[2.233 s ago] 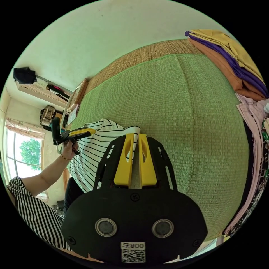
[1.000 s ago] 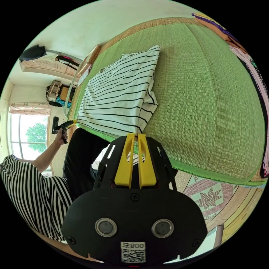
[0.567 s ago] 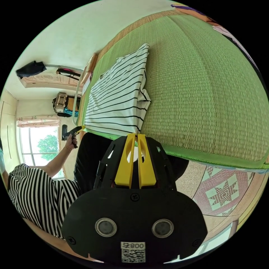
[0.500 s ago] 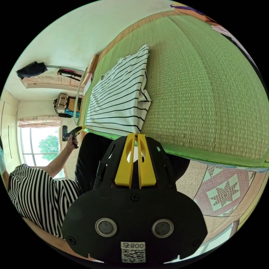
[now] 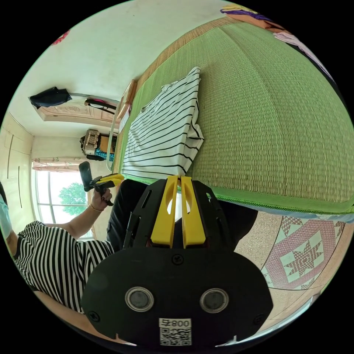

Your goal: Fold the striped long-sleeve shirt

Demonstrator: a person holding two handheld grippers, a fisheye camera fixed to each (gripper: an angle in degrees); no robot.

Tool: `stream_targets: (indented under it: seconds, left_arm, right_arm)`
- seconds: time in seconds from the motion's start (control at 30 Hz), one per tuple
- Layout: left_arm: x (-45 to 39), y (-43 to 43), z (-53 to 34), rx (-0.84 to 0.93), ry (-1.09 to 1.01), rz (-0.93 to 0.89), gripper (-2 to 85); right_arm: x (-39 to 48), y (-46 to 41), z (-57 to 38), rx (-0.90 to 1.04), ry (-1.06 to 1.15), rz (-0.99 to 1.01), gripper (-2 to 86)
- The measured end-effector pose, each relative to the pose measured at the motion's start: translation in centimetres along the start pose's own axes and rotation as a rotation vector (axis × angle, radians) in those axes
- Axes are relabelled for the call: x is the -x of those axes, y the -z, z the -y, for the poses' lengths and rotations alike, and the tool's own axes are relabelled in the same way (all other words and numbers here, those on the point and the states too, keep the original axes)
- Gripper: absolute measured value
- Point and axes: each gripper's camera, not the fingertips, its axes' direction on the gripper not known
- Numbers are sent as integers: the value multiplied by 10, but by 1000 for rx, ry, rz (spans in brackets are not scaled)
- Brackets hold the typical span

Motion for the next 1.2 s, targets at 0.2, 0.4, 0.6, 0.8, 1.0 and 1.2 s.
stream_targets:
  seconds: [0.2,0.4,0.6,0.8,1.0,1.2]
  left_arm:
    - [-136,-81,118,151,-287,35,70]
    - [-241,-134,188,258,-458,272,100]
    - [-311,-164,225,306,-525,445,84]
    - [-339,-161,257,297,-475,494,23]
    - [-344,-145,292,286,-406,425,10]
    - [-347,-129,325,282,-394,403,8]
  right_arm:
    - [2,-2,0,13,16,10,14]
    - [3,4,2,8,23,79,16]
    - [9,3,8,24,33,114,15]
    - [17,-4,10,36,38,131,13]
    - [4,9,10,-70,-37,164,18]
    - [11,8,47,-127,-70,103,84]
